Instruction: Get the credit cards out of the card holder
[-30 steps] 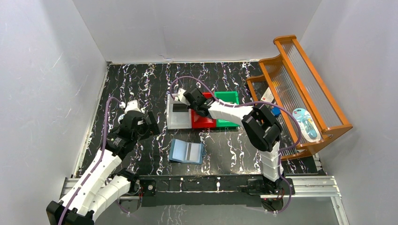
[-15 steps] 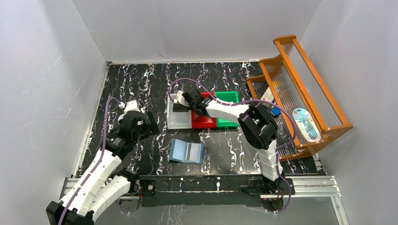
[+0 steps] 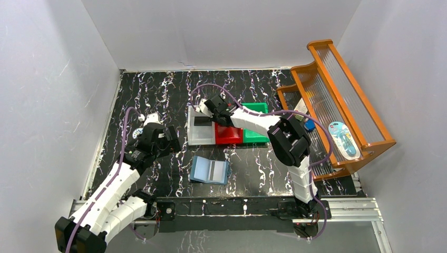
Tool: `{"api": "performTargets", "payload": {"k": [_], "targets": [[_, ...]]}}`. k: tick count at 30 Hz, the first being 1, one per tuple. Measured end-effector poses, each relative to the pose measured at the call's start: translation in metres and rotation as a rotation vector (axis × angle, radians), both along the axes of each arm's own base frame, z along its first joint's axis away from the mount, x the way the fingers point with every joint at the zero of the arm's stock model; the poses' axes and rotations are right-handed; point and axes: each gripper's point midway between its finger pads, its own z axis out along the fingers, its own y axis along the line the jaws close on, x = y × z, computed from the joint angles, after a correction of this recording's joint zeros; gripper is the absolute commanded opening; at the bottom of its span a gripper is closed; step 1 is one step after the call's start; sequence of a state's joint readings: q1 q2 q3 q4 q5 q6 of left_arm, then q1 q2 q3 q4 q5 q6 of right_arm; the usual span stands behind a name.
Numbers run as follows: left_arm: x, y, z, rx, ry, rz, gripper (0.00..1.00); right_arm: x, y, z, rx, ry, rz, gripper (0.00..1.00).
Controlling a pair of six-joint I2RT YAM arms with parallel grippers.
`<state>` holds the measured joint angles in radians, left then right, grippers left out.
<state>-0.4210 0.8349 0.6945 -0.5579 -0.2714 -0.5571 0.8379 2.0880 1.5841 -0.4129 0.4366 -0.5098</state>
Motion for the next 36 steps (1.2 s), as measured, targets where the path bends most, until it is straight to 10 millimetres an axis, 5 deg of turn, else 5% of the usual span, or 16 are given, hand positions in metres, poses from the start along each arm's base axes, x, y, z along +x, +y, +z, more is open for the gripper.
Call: {"api": "performTargets", "payload": {"k": [6,10,14,18,21,25,29,33,36], "targets": [[-0.001,-0.004,0.0,-0.012,0.005,-0.02,0.98,-0.014,-0.001,0.003,0.076,0.061,-0.08,0.39],[-0.002,-0.008,0.0,-0.025,0.007,-0.042,0.98,-0.029,0.008,0.041,0.27,0.078,-0.152,0.51],[-0.002,-0.011,0.003,-0.04,0.0,-0.06,0.98,-0.068,0.007,0.113,0.633,0.107,-0.263,0.62],[-0.002,-0.018,0.006,-0.067,-0.012,-0.09,0.98,-0.099,0.015,0.131,0.863,0.22,-0.331,0.62],[-0.001,-0.025,0.009,-0.094,-0.022,-0.12,0.98,-0.133,0.024,0.112,1.0,0.427,-0.427,0.59],[-0.004,-0.033,0.006,-0.124,-0.013,-0.162,0.98,-0.191,0.031,0.046,1.033,0.725,-0.642,0.57],[-0.005,-0.046,0.009,-0.174,-0.015,-0.21,0.98,-0.236,0.049,0.032,1.015,0.828,-0.735,0.52],[-0.017,-0.074,-0.002,-0.306,0.044,-0.309,0.98,-0.248,0.052,0.026,1.005,0.807,-0.813,0.46],[-0.024,-0.111,0.006,-0.476,0.094,-0.436,0.98,-0.25,0.045,-0.004,0.919,0.805,-0.9,0.46]]}}
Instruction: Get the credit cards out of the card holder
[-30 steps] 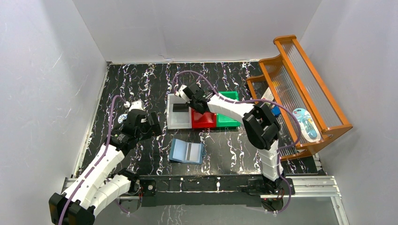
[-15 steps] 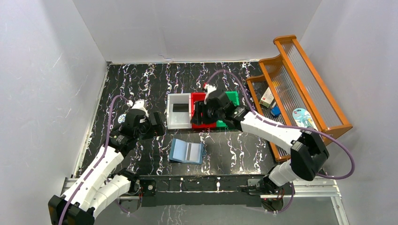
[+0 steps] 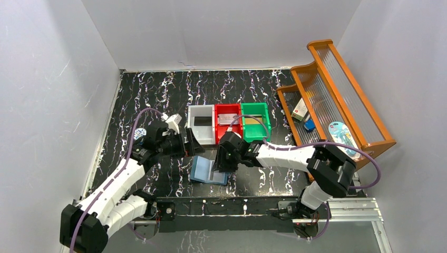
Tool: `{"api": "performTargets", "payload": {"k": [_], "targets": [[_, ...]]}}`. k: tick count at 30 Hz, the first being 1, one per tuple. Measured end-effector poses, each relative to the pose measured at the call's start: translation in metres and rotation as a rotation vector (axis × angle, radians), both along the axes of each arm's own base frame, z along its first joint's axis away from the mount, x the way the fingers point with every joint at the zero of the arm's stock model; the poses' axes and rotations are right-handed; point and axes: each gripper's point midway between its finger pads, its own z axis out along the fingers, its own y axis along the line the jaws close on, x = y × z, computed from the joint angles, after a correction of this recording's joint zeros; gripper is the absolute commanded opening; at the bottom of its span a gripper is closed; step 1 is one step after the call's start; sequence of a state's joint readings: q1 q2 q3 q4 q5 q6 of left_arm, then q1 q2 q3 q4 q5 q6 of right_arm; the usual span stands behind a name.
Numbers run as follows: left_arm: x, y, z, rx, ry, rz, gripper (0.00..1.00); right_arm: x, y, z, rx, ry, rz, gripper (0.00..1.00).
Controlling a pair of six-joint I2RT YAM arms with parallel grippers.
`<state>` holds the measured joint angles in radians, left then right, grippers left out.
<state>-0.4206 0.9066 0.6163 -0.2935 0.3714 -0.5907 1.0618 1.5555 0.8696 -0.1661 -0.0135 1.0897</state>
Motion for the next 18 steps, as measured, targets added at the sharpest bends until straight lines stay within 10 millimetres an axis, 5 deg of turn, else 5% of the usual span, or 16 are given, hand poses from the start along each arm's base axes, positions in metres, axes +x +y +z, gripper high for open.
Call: {"api": "performTargets", "payload": {"k": [18], "targets": [[-0.023,-0.042,-0.007,-0.085,0.143,-0.237,0.91,-0.003,-0.006,-0.022,-0.091,0.047,0.005,0.46]]}}
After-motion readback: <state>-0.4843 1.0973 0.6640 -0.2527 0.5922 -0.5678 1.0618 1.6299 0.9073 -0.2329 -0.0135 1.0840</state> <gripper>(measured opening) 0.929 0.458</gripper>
